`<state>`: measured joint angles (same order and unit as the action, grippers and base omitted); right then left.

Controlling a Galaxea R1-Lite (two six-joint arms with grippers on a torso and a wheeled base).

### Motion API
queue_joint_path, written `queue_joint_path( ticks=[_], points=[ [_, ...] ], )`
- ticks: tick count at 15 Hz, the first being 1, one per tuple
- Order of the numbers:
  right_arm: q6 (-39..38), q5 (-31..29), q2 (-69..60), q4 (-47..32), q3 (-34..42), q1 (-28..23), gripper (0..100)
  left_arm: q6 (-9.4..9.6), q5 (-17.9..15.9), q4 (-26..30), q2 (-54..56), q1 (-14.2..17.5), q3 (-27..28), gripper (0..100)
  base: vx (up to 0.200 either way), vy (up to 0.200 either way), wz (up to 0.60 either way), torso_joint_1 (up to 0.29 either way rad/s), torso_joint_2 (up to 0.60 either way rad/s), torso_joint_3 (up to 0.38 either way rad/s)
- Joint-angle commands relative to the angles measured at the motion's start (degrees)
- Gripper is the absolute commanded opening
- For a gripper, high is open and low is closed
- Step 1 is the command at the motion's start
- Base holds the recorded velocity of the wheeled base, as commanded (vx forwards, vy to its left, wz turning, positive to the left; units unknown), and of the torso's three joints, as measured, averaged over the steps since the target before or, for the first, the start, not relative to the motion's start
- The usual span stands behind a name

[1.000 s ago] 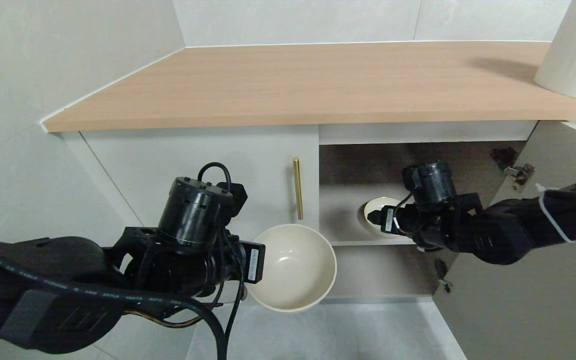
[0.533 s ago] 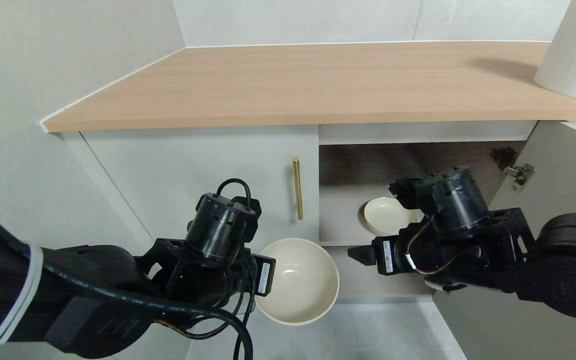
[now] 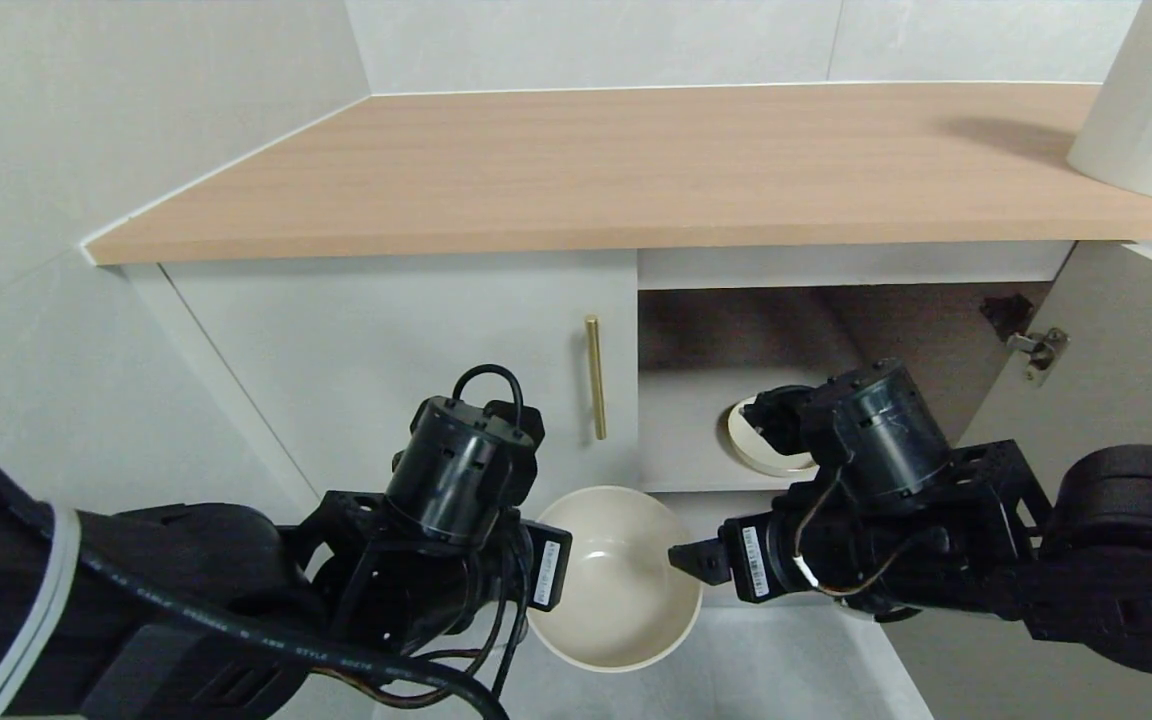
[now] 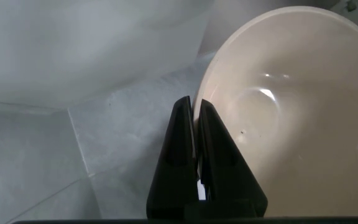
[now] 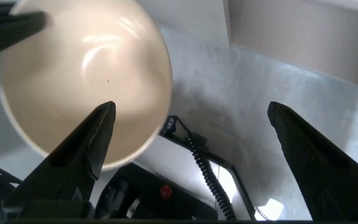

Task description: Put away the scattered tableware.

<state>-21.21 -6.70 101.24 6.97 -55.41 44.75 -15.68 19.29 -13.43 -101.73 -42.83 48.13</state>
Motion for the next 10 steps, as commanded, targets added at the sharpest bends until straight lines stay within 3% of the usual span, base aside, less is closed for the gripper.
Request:
queue_joint_path(
  ticks=[1,5,6,10],
  points=[
    [-0.1,-0.1,1.7,0.1,-0.4,0.1,100,-0.06,0.7,0.0,0.7,-0.9,-0.2,0,0.0,0.0,0.0,0.0,0.0,0.0],
    [-0.2,-0.1,2.1,0.1,-0.4,0.1,100,-0.06,1.7,-0.1,1.3,-2.3,-0.5,0,0.0,0.0,0.0,0.0,0.0,0.0],
    [-0.2,-0.1,2.2,0.1,-0.4,0.1,0,-0.06,1.8,0.0,1.4,-2.4,-0.5,0,0.0,0.0,0.0,0.0,0.0,0.0],
    [-0.3,0.0,2.1,0.1,-0.4,0.1,0,-0.06,2.4,0.0,1.5,-3.1,-0.6,0,0.0,0.0,0.0,0.0,0.0,0.0]
  ],
)
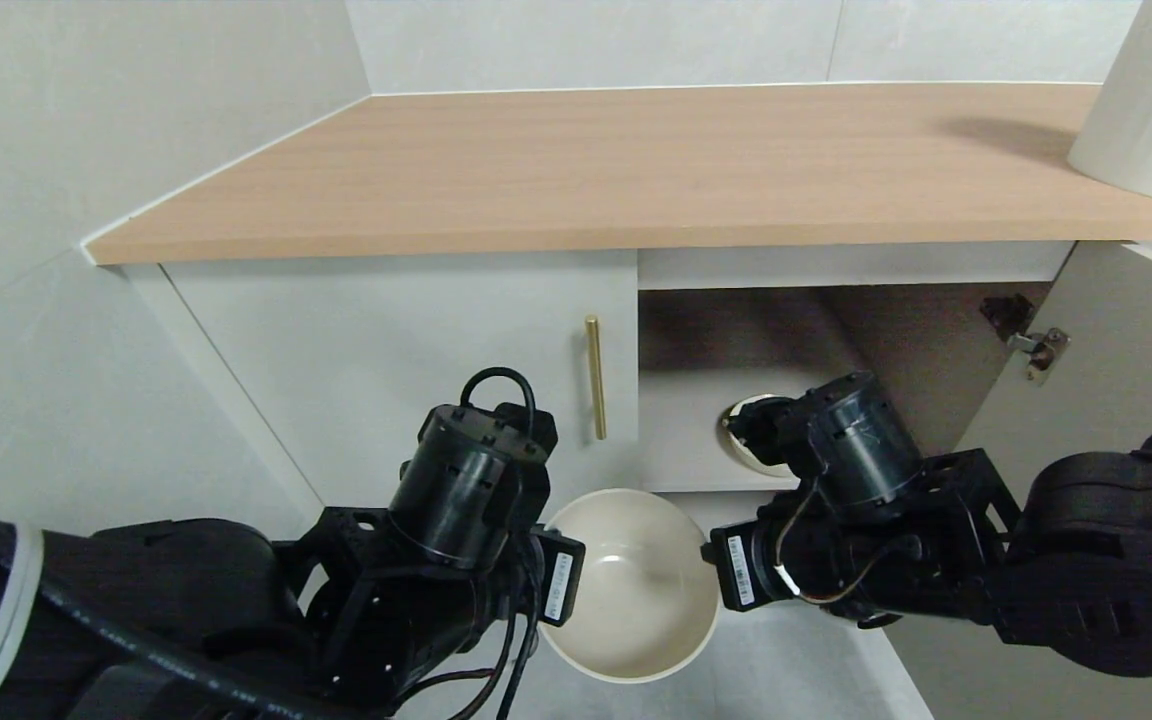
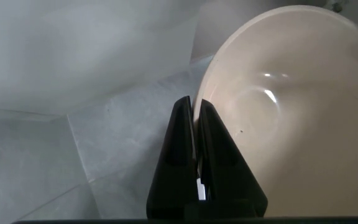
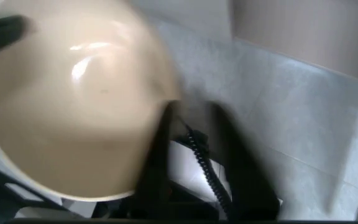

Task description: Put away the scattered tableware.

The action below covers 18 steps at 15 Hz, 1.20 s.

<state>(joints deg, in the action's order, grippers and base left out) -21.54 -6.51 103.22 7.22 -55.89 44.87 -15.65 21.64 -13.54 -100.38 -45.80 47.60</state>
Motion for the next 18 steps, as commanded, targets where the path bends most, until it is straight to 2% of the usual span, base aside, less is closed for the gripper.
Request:
queue_joint_path(
  ticks=[1,10,11,18],
  points=[
    [0.0,-0.3,0.1,-0.1,0.1,0.0,0,0.01,0.1,0.1,0.3,-0.2,-0.2,0,0.0,0.0,0.0,0.0,0.0,0.0],
    [0.0,-0.3,0.1,-0.1,0.1,0.0,0,0.01,0.2,0.0,0.5,-0.3,-0.2,0,0.0,0.0,0.0,0.0,0.0,0.0],
    [0.0,-0.3,0.1,-0.1,0.1,0.0,0,0.01,0.1,0.0,0.5,-0.3,-0.2,100,0.0,0.0,0.0,0.0,0.0,0.0],
    [0.0,-0.3,0.1,-0.1,0.1,-0.2,0,-0.26,0.2,-0.7,0.7,-0.3,-0.1,100,0.0,0.0,0.0,0.0,0.0,0.0]
  ],
)
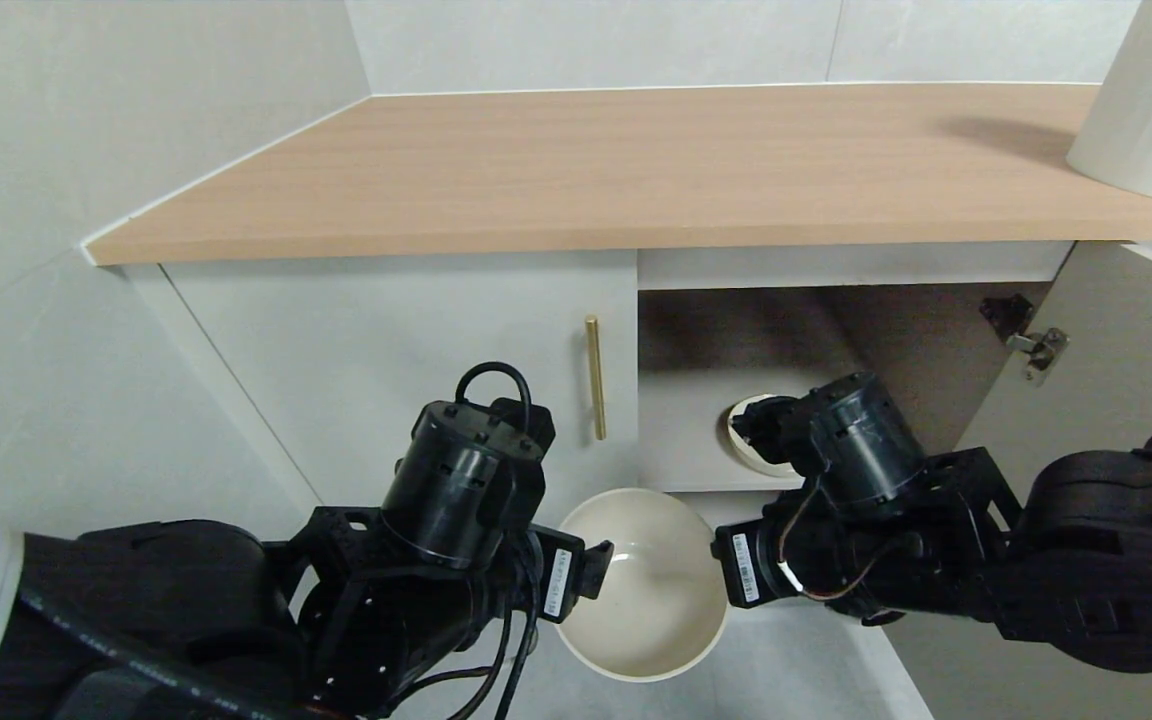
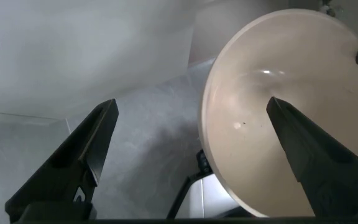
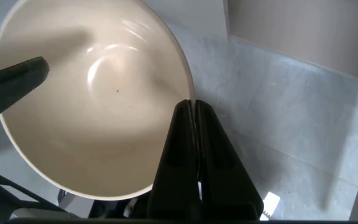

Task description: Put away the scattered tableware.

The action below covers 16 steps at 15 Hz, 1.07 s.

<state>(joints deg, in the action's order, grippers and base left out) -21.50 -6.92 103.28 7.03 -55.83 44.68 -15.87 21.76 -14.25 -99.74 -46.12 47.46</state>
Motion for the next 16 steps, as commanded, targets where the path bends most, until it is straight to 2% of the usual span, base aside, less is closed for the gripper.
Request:
queue_joint_path(
  ticks=[1,4,10,12,16],
  points=[
    [0.1,0.0,0.0,0.1,-0.1,-0.7,0,-0.12,-0.1,0.0,0.4,0.1,0.0,100,0.0,0.0,0.0,0.0,0.0,0.0],
    [0.3,-4.1,0.1,1.5,0.0,-4.2,0,-0.12,-0.1,0.0,0.5,0.3,0.0,100,0.0,0.0,0.0,0.0,0.0,0.0],
    [0.1,-4.9,3.7,14.3,0.5,-13.5,0,-0.21,-0.1,0.0,0.4,0.7,0.1,100,0.0,0.0,0.0,0.0,0.0,0.0],
    [0.1,-5.9,7.6,21.1,0.7,-16.3,0,-0.12,-0.1,0.0,0.5,0.7,0.1,100,0.0,0.0,0.0,0.0,0.0,0.0],
    [-1.1,-8.5,11.9,22.1,-2.4,-19.3,0,-0.12,-0.1,0.0,0.5,0.7,0.1,100,0.0,0.0,0.0,0.0,0.0,0.0]
  ],
)
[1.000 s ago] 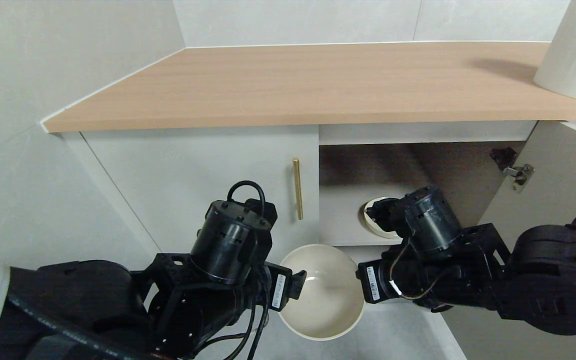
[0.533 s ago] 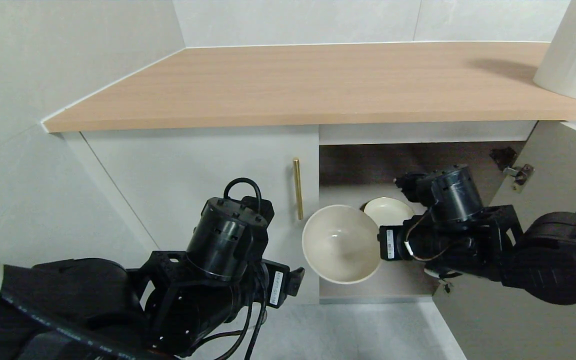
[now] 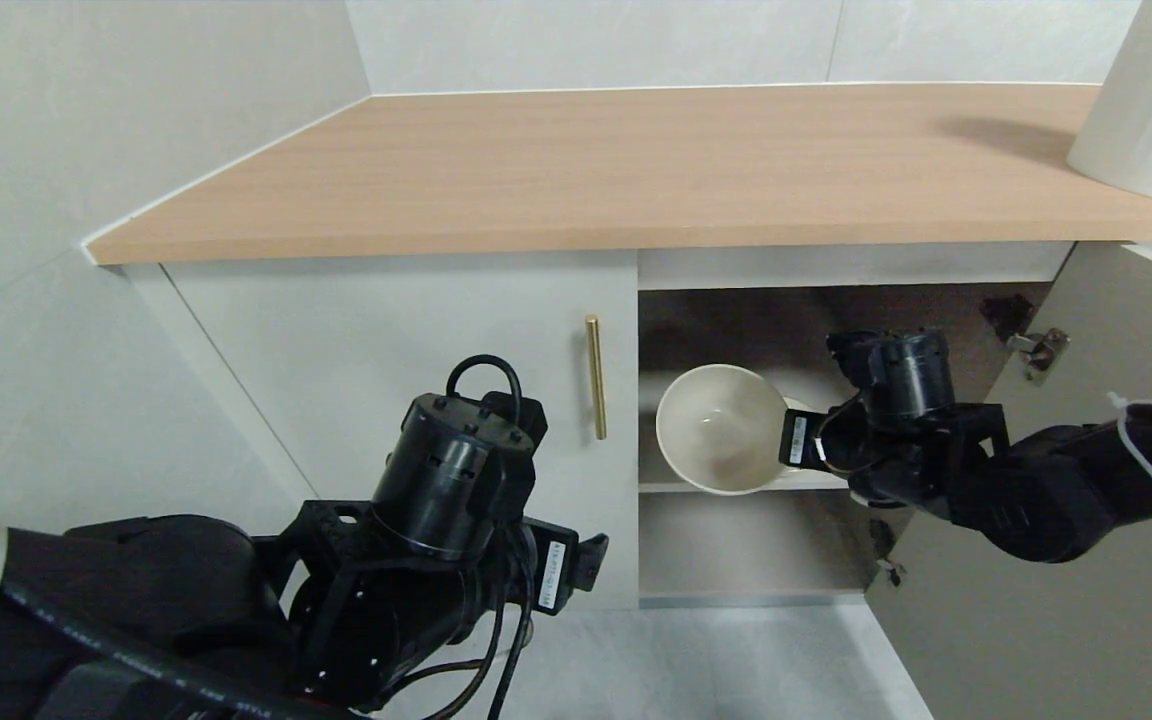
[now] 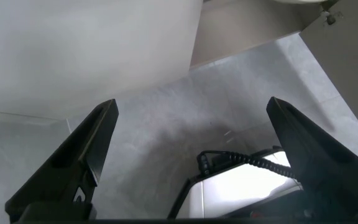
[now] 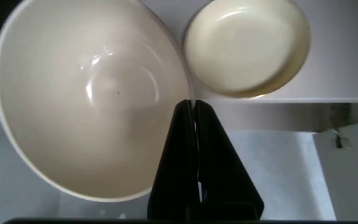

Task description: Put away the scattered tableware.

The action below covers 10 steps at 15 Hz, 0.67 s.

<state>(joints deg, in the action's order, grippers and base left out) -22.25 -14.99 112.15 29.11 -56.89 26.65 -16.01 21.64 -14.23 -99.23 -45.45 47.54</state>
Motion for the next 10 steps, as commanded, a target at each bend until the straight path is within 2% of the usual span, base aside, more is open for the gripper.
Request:
queue_joint_path(
  ticks=[1,10],
  points=[
    [-1.1,-0.8,3.2,0.1,-2.1,-1.8,0,0.01,0.0,0.0,0.0,0.0,0.0,100,0.0,0.0,0.0,0.0,0.0,0.0],
    [-5.0,-4.5,6.4,0.0,-7.2,-5.7,0,0.01,0.0,0.0,-0.2,0.0,0.0,100,0.0,0.0,0.0,0.0,0.0,0.0]
  ],
)
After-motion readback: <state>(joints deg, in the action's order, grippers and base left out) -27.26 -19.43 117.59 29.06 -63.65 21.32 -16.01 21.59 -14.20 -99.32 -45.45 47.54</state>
